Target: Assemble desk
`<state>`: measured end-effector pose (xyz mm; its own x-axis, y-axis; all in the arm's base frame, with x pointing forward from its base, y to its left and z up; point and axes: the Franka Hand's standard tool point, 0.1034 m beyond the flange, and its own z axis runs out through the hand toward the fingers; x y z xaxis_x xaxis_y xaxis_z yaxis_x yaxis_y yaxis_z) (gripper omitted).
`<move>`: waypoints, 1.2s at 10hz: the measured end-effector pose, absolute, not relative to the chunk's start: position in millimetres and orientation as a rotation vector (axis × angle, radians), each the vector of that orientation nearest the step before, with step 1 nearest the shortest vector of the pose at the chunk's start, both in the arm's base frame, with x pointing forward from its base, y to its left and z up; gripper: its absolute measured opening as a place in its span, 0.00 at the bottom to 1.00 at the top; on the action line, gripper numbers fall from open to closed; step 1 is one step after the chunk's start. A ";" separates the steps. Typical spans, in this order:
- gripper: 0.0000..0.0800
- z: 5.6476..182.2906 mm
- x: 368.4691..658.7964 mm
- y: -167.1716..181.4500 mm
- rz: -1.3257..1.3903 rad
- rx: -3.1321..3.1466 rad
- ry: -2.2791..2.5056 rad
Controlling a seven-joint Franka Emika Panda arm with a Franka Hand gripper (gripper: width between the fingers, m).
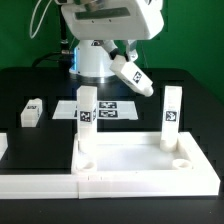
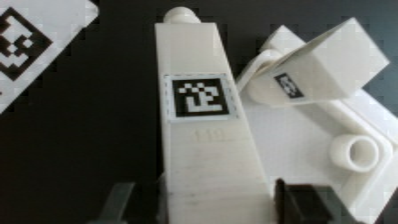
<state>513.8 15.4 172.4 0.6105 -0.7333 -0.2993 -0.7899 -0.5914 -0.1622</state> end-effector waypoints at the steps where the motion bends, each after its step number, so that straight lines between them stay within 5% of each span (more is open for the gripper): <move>1: 0.36 172.6 518.3 14.0 0.216 -2.604 1.218; 3: 0.36 181.3 542.8 -6.0 -0.027 -2.778 1.121; 5: 0.36 210.0 575.7 8.2 -0.341 -2.900 0.951; 10: 0.36 200.8 578.9 47.2 -0.628 -2.806 0.937; 12: 0.36 202.9 605.1 81.2 -0.717 -2.823 0.775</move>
Offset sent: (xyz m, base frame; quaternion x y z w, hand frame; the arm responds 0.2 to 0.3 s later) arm 0.0510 -0.0102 0.0465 -0.0105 0.1940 -0.1185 0.9738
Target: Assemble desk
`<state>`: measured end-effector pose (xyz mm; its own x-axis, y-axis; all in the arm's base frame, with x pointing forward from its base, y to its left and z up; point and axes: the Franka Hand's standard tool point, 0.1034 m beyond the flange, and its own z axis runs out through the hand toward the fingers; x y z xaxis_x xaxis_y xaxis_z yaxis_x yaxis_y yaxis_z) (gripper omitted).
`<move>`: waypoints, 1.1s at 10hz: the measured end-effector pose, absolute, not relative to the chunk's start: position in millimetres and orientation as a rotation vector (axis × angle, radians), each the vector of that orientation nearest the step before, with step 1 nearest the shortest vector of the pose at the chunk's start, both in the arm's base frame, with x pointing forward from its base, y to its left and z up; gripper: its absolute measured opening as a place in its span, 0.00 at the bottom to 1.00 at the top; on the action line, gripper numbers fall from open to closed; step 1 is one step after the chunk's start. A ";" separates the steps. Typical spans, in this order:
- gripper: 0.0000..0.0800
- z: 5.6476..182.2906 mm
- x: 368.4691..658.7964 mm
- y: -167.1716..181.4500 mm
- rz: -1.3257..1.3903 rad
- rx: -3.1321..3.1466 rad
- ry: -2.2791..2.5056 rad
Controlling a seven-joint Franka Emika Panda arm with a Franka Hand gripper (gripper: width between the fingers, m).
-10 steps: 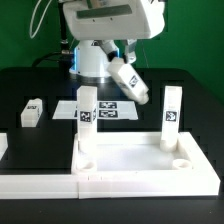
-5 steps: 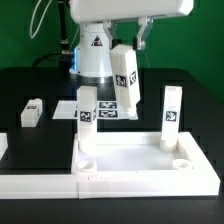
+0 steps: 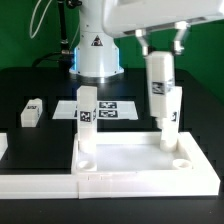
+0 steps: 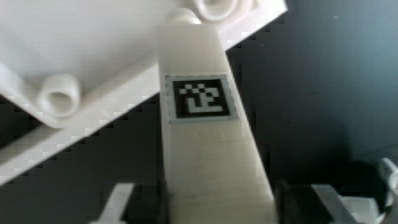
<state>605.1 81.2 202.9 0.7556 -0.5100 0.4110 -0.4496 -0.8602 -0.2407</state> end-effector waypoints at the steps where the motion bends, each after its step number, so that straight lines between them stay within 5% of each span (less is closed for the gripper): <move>1: 0.36 202.1 611.7 100.2 -0.739 -2.877 0.610; 6: 0.36 197.4 610.6 99.6 -0.709 -2.856 0.639; 11: 0.36 170.0 621.5 105.4 -0.787 -2.900 0.462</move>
Offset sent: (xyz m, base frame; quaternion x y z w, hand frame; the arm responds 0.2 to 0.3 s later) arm 0.0000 0.0000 0.0000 0.0000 0.0000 0.0000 1.0000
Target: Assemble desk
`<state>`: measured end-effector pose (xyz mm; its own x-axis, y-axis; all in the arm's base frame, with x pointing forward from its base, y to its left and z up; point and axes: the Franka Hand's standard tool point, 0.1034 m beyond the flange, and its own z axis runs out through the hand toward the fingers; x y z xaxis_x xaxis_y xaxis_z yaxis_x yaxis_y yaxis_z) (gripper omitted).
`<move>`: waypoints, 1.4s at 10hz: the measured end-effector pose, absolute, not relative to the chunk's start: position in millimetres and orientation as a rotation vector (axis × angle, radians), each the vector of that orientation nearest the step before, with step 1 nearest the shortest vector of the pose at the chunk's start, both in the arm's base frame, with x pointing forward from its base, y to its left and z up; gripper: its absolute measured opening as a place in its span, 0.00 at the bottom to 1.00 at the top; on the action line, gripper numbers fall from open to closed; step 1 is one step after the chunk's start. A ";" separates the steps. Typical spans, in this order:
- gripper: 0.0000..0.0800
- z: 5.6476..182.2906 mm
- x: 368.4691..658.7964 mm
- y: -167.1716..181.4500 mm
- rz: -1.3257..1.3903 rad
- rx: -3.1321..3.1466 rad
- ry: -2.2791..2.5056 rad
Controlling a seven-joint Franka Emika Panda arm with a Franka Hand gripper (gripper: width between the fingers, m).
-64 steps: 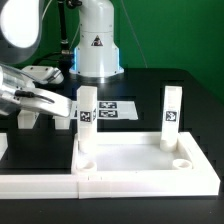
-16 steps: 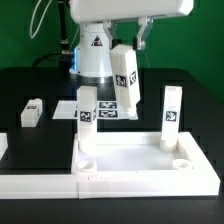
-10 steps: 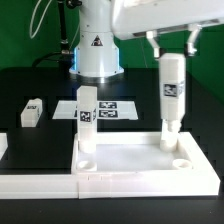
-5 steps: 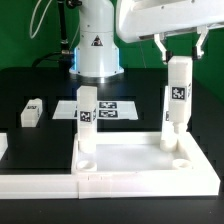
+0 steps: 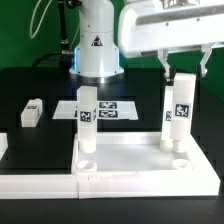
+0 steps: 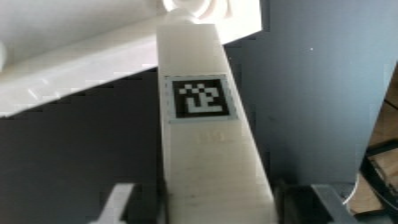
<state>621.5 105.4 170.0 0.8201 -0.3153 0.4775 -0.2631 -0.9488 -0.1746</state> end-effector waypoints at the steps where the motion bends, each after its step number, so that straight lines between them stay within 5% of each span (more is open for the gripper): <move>1: 0.36 166.0 620.8 109.4 -0.780 -2.903 0.458; 14: 0.36 140.2 624.1 111.3 -0.762 -2.927 0.450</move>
Offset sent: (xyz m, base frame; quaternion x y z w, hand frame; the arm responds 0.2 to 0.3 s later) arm 0.0057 0.0094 -0.0068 0.0059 0.0068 0.0256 0.9996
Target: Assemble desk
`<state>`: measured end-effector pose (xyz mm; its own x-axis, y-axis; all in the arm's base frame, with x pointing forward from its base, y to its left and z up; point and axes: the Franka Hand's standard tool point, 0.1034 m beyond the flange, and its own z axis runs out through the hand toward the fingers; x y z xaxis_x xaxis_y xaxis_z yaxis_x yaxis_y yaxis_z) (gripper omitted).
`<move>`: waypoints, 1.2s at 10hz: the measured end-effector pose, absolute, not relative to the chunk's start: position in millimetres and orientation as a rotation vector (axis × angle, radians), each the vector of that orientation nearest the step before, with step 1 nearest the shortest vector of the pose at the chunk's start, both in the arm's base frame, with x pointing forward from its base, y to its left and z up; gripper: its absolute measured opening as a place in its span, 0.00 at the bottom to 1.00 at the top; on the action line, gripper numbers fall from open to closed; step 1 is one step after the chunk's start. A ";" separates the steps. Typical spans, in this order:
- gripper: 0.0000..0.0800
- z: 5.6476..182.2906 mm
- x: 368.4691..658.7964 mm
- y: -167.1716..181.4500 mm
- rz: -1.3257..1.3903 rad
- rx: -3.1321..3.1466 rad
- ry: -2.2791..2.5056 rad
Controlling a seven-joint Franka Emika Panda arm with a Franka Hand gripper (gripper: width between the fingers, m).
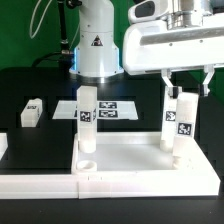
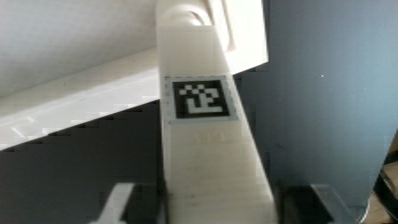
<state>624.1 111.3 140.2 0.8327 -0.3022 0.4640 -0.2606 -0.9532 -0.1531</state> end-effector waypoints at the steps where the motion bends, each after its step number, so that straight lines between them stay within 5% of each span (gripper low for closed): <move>1: 0.36 138.0 623.4 112.3 -0.760 -2.929 0.447; 10: 0.36 137.0 625.2 114.1 -0.834 -2.902 0.434; 12: 0.78 136.9 625.2 114.2 -0.835 -2.907 0.420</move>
Offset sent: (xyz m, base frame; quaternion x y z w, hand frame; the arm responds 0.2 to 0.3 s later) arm -0.0045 0.0062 -0.0153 -0.0046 0.0183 0.0034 0.9998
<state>625.2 114.2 136.9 0.8128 -0.2855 0.5077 -0.2372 -0.9583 -0.1592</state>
